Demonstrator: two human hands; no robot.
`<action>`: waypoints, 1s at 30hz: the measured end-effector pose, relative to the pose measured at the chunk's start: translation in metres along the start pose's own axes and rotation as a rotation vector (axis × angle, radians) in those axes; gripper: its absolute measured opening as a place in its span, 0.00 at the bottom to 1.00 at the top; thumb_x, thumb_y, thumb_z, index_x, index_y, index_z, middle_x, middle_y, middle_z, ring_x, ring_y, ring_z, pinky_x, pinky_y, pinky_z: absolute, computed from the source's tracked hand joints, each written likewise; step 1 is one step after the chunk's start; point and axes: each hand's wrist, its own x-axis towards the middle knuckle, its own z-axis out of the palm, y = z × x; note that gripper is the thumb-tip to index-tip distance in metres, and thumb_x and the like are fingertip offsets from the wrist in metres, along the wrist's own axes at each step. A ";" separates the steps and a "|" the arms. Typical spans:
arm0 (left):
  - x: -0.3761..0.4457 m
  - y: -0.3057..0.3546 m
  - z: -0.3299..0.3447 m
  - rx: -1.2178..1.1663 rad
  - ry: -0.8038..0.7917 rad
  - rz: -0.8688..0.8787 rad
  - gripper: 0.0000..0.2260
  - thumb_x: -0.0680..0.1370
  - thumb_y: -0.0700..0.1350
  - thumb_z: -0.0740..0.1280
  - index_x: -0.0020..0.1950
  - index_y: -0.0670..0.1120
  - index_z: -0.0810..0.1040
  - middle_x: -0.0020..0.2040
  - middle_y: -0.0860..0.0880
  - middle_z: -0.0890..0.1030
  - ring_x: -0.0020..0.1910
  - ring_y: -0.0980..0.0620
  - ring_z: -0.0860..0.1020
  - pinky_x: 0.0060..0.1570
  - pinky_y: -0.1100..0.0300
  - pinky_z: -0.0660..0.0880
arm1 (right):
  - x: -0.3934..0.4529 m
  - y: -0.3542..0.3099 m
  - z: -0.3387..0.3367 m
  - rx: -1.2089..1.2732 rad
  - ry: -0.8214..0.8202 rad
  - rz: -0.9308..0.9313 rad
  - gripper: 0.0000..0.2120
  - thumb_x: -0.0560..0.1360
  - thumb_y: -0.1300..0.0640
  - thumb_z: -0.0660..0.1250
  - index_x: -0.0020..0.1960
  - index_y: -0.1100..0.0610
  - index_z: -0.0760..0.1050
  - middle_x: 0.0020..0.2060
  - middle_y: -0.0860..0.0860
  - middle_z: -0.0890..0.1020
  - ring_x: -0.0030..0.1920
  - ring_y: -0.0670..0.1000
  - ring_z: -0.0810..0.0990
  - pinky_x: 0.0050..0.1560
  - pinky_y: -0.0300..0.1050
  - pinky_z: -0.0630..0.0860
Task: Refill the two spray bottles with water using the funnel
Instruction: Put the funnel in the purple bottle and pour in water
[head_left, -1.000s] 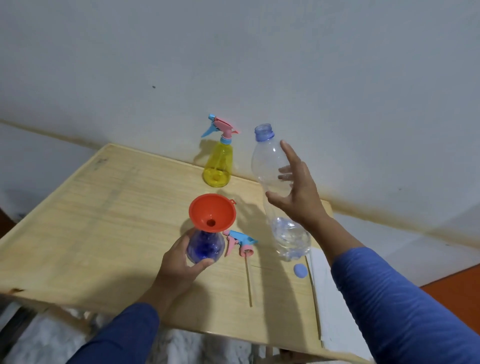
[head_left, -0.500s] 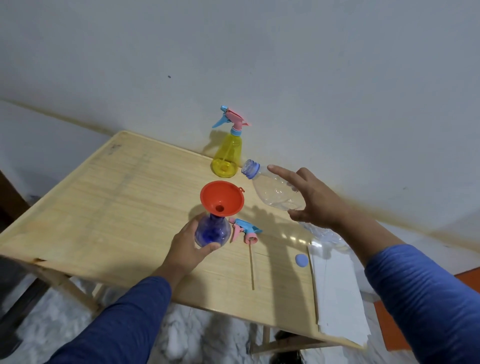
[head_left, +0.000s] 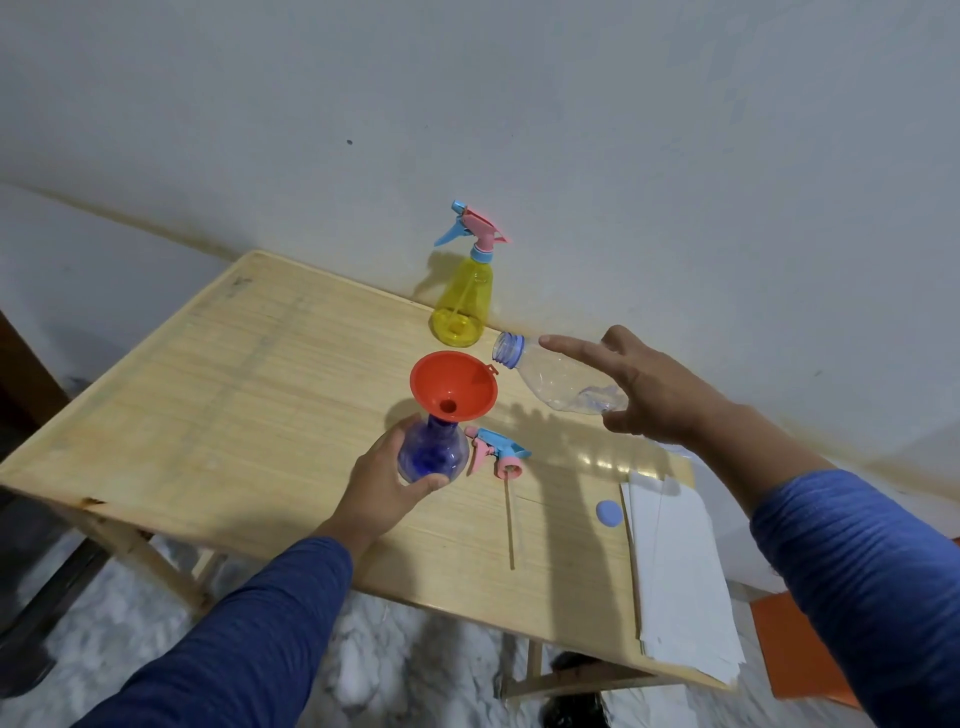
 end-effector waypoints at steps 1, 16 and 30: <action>0.000 0.000 0.000 0.002 0.000 -0.002 0.34 0.68 0.51 0.76 0.69 0.56 0.64 0.62 0.57 0.74 0.59 0.56 0.74 0.57 0.61 0.71 | 0.000 0.001 -0.001 -0.014 -0.003 -0.002 0.51 0.69 0.66 0.70 0.66 0.25 0.42 0.47 0.48 0.63 0.35 0.44 0.66 0.32 0.34 0.62; -0.001 0.001 0.000 -0.012 0.004 0.007 0.33 0.68 0.50 0.76 0.70 0.56 0.65 0.62 0.57 0.74 0.60 0.56 0.73 0.59 0.59 0.72 | 0.000 -0.006 -0.009 -0.169 -0.027 -0.025 0.47 0.71 0.64 0.68 0.68 0.29 0.40 0.49 0.49 0.62 0.40 0.50 0.66 0.40 0.42 0.63; 0.001 -0.002 0.000 0.006 0.002 -0.013 0.35 0.68 0.51 0.76 0.71 0.55 0.64 0.64 0.57 0.73 0.61 0.56 0.72 0.60 0.58 0.72 | 0.005 -0.003 -0.004 -0.234 -0.035 -0.055 0.48 0.71 0.62 0.68 0.67 0.27 0.39 0.53 0.52 0.66 0.42 0.51 0.66 0.44 0.44 0.65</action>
